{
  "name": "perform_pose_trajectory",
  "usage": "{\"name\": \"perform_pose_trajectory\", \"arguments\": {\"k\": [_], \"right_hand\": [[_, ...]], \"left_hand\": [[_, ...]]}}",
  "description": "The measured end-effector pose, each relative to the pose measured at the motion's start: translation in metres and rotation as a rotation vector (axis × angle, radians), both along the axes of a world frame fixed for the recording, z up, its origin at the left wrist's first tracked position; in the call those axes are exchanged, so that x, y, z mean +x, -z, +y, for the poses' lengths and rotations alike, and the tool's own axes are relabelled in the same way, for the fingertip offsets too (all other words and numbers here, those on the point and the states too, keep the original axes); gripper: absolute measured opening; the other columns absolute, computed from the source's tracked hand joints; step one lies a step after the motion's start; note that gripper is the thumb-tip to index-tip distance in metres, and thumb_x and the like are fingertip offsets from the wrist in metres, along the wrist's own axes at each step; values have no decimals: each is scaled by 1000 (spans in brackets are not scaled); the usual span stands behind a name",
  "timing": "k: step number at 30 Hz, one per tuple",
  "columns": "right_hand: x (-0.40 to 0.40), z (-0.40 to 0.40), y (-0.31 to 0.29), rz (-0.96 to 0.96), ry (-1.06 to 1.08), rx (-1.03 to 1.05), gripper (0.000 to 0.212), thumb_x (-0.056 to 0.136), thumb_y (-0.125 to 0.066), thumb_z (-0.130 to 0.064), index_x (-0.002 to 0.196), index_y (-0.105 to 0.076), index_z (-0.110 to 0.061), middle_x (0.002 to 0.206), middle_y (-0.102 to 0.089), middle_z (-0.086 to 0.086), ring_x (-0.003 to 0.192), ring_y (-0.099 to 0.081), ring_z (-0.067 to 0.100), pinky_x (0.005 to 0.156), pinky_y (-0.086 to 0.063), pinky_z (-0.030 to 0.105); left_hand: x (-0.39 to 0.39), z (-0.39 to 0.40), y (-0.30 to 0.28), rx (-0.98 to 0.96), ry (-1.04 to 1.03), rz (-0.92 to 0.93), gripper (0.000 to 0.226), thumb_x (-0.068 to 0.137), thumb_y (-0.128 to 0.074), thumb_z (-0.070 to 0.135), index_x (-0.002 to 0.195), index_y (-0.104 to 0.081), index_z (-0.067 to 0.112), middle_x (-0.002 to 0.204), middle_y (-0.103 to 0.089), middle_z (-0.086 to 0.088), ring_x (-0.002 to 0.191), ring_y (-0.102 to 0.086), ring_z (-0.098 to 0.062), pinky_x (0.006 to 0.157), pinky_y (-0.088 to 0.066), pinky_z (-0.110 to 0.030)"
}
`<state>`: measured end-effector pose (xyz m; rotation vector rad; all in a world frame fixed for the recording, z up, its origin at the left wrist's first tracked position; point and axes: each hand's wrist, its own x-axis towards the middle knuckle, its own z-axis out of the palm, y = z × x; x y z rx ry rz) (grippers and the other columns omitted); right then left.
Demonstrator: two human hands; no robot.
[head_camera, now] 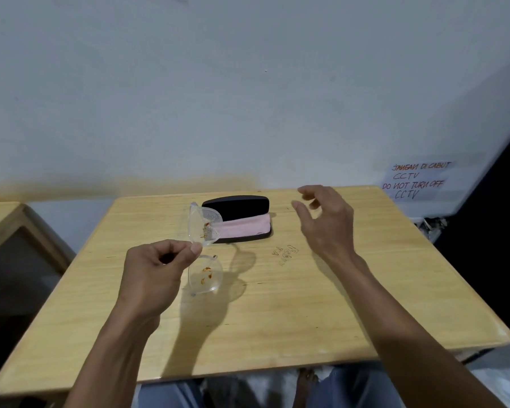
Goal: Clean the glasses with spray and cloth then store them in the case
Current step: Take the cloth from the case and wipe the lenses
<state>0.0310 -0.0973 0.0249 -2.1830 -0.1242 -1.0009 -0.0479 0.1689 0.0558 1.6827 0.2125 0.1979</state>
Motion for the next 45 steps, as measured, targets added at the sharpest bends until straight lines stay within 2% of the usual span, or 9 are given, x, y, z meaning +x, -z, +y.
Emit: {"name": "perform_pose_trajectory", "arguments": {"k": [3,9,18,25,34,37,39,42,45], "right_hand": [[6,21,7,181,-95,22,17,87,-75,-23,103,-73,-19,92,-70,-4,79,-59,17,74,-49,32],[32,44,29,549,36,75,33,89,-72,-35,117,-70,-19,117,-68,0,106,-63,21,80,-51,33],[58,57,50,646,230,184,43,83,-76,-47,118,-72,-22,125,-70,0,105,-68,27,76,-55,37],[59,60,52,625,237,258,15,87,-73,-42,89,-77,-28,101,-76,-6,85,-69,23,73,-60,41],[16,65,19,422,-76,493,14,89,-74,-32,83,-70,-20,78,-74,-8,72,-66,3,69,-51,26],[1,68,-17,490,-150,576,20,91,-70,-33,82,-62,-18,71,-76,8,51,-59,12,54,-46,28],[-11,68,-43,531,-247,679,19,93,-69,-28,86,-60,-12,73,-75,14,46,-64,13,58,-57,39],[-33,68,-72,563,-391,743,16,95,-67,-23,90,-60,-10,74,-71,10,53,-67,19,68,-61,48],[-55,67,-88,558,-488,681,14,96,-66,-24,86,-61,-16,74,-69,6,68,-64,19,69,-59,42]], "left_hand": [[-1,7,0,-9,-7,1,10,80,-77,14,78,-76,5,83,-77,-11,76,-66,-13,73,-46,-21],[-2,20,2,-11,-11,6,8,80,-77,14,76,-77,7,77,-78,-7,75,-66,-14,74,-49,-24],[6,27,7,-9,-10,26,9,79,-78,16,76,-78,7,81,-78,-6,76,-66,-12,72,-46,-22],[8,25,6,-9,-4,12,8,79,-77,14,75,-78,8,77,-78,-4,65,-65,1,70,-46,-20],[0,20,-1,19,8,5,10,80,-77,16,71,-77,11,76,-78,-3,69,-66,-5,73,-49,-23],[-3,13,-5,45,35,-5,12,79,-78,20,68,-78,15,75,-77,-7,70,-63,-11,74,-51,-30],[-8,7,-7,73,61,-14,11,79,-78,24,69,-78,20,75,-74,-15,69,-58,-16,71,-50,-32],[-16,-3,-8,100,72,-32,9,78,-79,26,70,-77,24,79,-69,-27,65,-48,-19,66,-44,-32],[-21,-14,-10,118,64,-47,14,78,-79,25,67,-77,18,59,-65,-10,60,-43,-13,63,-41,-30]]}}
